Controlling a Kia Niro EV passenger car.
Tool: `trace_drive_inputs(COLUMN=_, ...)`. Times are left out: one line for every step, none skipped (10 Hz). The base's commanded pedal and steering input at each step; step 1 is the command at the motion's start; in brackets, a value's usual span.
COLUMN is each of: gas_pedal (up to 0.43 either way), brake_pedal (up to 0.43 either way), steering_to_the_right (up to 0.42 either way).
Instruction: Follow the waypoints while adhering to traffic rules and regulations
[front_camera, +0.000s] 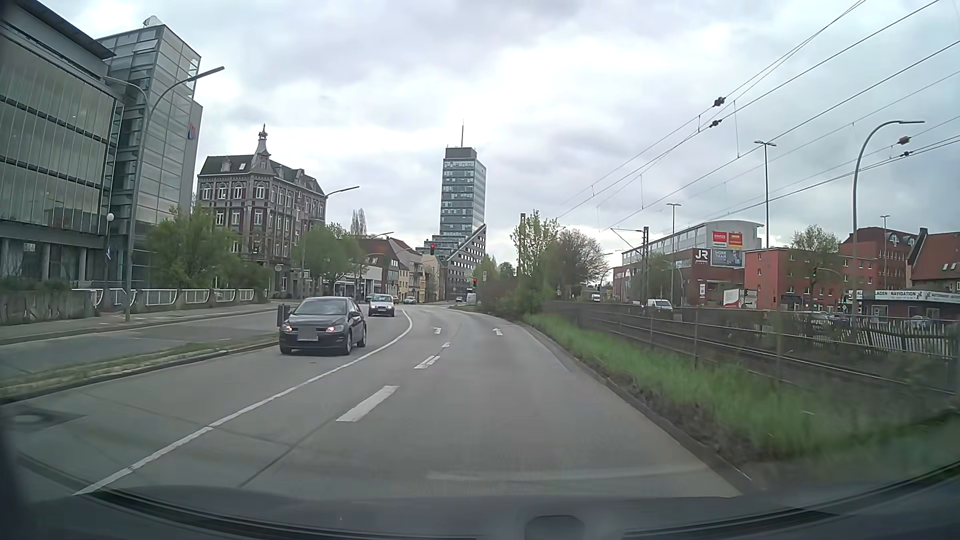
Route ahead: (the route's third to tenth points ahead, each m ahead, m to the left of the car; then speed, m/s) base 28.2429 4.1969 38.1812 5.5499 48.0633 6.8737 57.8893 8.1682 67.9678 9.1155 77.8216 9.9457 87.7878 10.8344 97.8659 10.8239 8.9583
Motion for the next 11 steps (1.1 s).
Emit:
trace_drive_inputs(gas_pedal=0.087, brake_pedal=0.000, steering_to_the_right=-0.011)
trace_drive_inputs(gas_pedal=0.087, brake_pedal=0.000, steering_to_the_right=-0.011)
trace_drive_inputs(gas_pedal=0.087, brake_pedal=0.000, steering_to_the_right=-0.011)
trace_drive_inputs(gas_pedal=0.087, brake_pedal=0.000, steering_to_the_right=-0.011)
trace_drive_inputs(gas_pedal=0.087, brake_pedal=0.000, steering_to_the_right=-0.011)
trace_drive_inputs(gas_pedal=0.087, brake_pedal=0.006, steering_to_the_right=-0.011)
trace_drive_inputs(gas_pedal=0.087, brake_pedal=0.000, steering_to_the_right=-0.011)
trace_drive_inputs(gas_pedal=0.087, brake_pedal=0.000, steering_to_the_right=-0.010)
trace_drive_inputs(gas_pedal=0.087, brake_pedal=0.000, steering_to_the_right=-0.009)
trace_drive_inputs(gas_pedal=0.087, brake_pedal=0.000, steering_to_the_right=-0.005)
trace_drive_inputs(gas_pedal=0.087, brake_pedal=0.000, steering_to_the_right=-0.003)
